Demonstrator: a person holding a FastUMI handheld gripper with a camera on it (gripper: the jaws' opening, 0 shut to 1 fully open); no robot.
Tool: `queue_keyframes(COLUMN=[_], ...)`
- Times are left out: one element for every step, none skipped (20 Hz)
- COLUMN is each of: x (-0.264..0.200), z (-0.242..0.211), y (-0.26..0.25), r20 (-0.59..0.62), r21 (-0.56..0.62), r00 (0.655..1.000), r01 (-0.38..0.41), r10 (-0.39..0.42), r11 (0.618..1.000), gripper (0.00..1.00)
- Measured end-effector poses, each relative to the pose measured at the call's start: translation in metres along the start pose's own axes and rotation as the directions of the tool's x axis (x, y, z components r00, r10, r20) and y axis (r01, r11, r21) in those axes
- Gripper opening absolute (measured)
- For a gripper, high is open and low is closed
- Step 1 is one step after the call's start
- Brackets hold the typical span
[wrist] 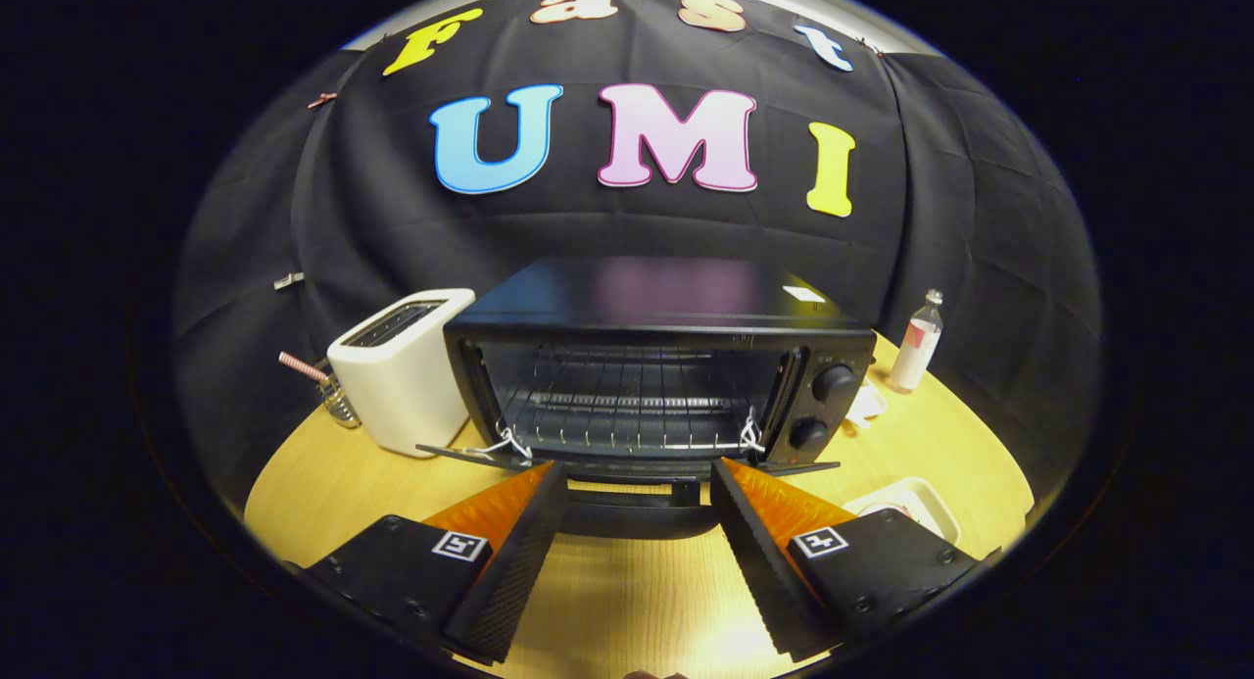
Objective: Open the toaster oven, put the food inside, and close the toaster oven door.
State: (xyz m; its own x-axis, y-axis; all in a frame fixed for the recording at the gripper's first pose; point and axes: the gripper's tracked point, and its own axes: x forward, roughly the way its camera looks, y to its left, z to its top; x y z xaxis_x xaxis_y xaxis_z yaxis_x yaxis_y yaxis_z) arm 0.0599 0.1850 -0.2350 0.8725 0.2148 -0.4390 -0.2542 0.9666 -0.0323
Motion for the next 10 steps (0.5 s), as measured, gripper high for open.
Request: queue_keyframes(x=[-0.003, -0.004, -0.007, -0.011, -0.013, -0.015, -0.019, -0.023, -0.028, -0.034], z=[-0.01, -0.022, -0.037, -0.048, -0.056, -0.06, -0.062, -0.062, -0.063, -0.063], y=[0.001, 0.001, -0.001, -0.004, -0.006, -0.009, -0.013, -0.018, -0.023, -0.029], r20=[-0.023, -0.052, -0.081, -0.102, -0.114, -0.119, -0.117, -0.112, -0.114, -0.119], r21=[-0.002, -0.007, -0.014, -0.017, -0.015, -0.018, -0.024, -0.027, -0.024, -0.018], r00=[1.0, 0.999, 0.997, 0.995, 0.994, 0.993, 0.993, 0.994, 0.993, 0.993], r01=[-0.004, -0.009, -0.004, 0.0, -0.001, -0.002, 0.001, 0.001, 0.0, -0.002], r10=[0.004, 0.008, 0.003, -0.002, 0.0, 0.0, -0.004, -0.004, -0.003, 0.0], r11=[1.0, 1.0, 1.0, 1.0, 1.0, 1.0, 1.0, 1.0, 1.0, 1.0], gripper=[0.97, 0.97, 0.97, 0.98, 0.99, 1.0, 1.0, 0.99, 0.99, 0.99])
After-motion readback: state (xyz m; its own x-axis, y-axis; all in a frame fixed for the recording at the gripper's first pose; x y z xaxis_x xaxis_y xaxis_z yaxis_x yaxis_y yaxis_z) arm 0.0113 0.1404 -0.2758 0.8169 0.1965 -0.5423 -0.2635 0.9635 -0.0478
